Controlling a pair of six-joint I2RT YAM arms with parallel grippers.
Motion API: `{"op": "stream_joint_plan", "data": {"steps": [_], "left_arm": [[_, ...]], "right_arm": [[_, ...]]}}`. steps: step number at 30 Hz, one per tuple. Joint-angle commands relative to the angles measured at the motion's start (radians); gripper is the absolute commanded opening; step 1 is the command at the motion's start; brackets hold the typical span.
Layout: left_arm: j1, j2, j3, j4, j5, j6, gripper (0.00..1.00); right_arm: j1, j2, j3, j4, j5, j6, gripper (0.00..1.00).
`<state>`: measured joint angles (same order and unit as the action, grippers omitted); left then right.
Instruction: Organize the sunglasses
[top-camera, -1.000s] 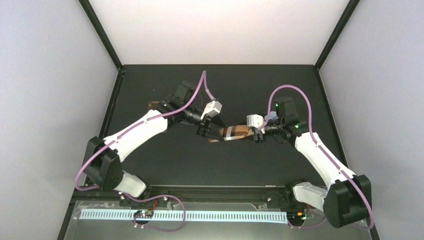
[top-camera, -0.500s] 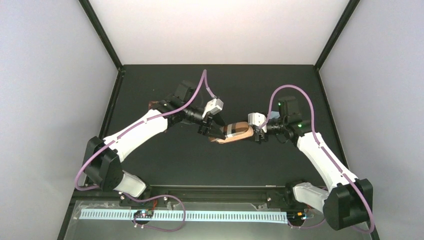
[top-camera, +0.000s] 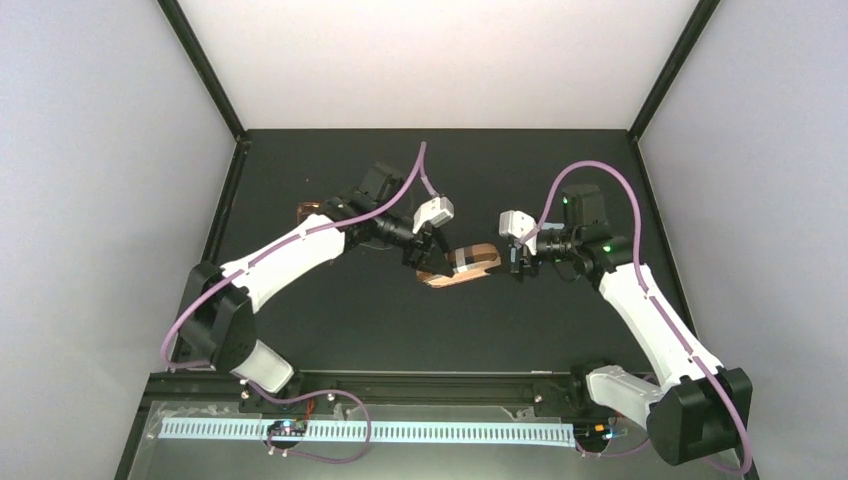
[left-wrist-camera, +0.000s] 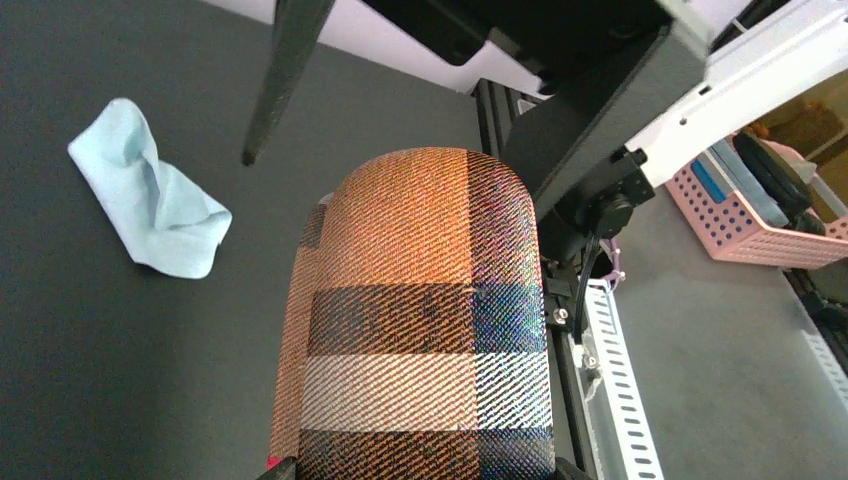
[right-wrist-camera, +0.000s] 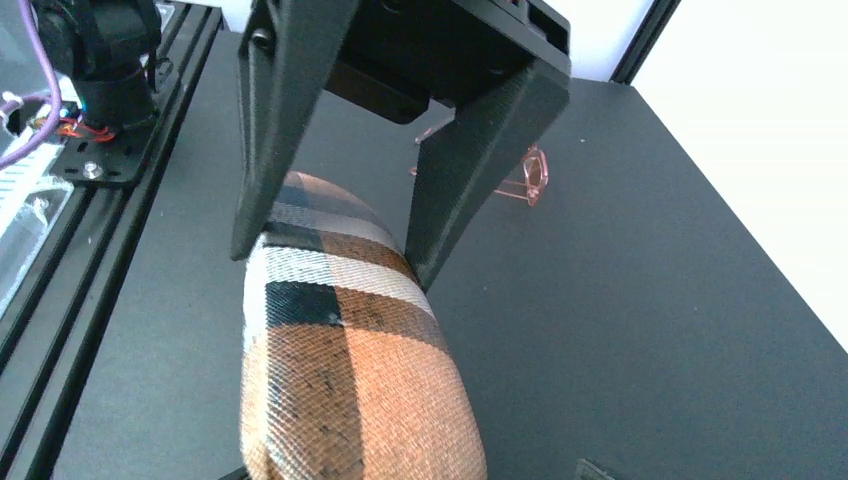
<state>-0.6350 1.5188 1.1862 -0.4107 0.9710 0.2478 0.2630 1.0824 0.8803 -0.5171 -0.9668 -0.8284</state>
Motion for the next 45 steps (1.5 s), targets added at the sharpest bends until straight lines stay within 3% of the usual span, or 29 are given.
{"op": "stream_joint_plan", "data": {"steps": [1, 8, 19, 35, 39, 45], "left_arm": [[0.004, 0.077, 0.087, -0.071, 0.036, -0.04, 0.01], [0.011, 0.252, 0.224, -0.252, 0.106, -0.037, 0.01], [0.013, 0.357, 0.263, -0.288, 0.199, -0.049, 0.03], [0.024, 0.457, 0.295, -0.299, 0.326, -0.097, 0.11], [0.027, 0.468, 0.296, -0.298, 0.33, -0.101, 0.19], [0.049, 0.453, 0.281, -0.255, 0.318, -0.143, 0.51]], "right_arm": [[-0.004, 0.012, 0.029, -0.047, 0.044, -0.083, 0.78], [0.014, 0.029, 0.025, -0.057, 0.087, -0.17, 0.65], [0.042, 0.133, 0.015, -0.102, 0.12, -0.291, 0.48], [0.069, 0.117, -0.089, 0.02, 0.184, -0.281, 0.19], [0.069, 0.11, -0.093, 0.031, 0.182, -0.272, 0.12], [0.068, 0.104, -0.097, 0.026, 0.186, -0.268, 0.02]]}}
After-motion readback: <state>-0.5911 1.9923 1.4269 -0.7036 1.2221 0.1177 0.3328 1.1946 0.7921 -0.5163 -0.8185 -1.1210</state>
